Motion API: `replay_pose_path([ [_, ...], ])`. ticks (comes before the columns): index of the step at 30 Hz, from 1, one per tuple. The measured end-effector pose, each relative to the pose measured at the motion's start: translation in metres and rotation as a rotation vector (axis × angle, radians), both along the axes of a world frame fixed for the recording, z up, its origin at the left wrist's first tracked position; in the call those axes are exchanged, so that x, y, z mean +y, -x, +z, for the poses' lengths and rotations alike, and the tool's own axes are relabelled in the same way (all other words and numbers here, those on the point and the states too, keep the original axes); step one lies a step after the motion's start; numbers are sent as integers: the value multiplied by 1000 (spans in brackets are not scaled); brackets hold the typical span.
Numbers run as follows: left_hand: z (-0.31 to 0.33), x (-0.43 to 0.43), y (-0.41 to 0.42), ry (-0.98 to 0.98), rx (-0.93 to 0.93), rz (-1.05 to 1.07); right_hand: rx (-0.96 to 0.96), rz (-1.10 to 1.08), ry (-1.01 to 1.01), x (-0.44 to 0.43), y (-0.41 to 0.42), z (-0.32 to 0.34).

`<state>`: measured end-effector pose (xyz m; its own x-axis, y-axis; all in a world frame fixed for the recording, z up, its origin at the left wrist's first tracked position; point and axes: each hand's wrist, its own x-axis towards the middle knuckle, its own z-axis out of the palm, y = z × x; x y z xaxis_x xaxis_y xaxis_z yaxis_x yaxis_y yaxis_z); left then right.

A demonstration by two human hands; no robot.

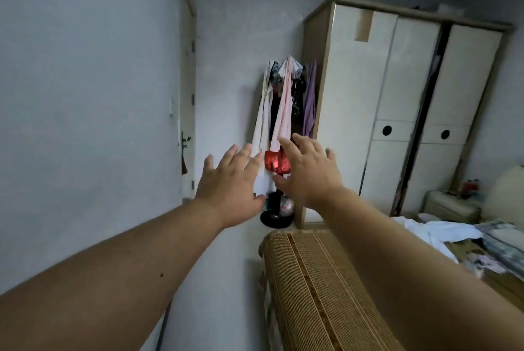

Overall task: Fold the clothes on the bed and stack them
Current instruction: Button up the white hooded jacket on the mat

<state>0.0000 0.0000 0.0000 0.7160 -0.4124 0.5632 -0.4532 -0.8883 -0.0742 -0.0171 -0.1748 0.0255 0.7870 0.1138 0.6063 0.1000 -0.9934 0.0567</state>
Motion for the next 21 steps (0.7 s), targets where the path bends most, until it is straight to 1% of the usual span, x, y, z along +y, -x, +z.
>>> replay_pose_path([
  [3, -23, -14, -22, -21, 96, 14, 43, 4, 22, -12, -25, -18],
  [8, -66, -43, -75, -13, 236, 52, 195, 35, -1, -44, -82, -59],
  [12, -96, -63, -111, 28, 340, 68, 326, 56, -9, -69, -126, -91],
  [15, -120, -68, -131, 48, 423, 94, 425, 78, -23, -84, -154, -118],
  [21, -164, -62, -155, 20, 560, 127, 583, 122, -60, -89, -190, -171],
])
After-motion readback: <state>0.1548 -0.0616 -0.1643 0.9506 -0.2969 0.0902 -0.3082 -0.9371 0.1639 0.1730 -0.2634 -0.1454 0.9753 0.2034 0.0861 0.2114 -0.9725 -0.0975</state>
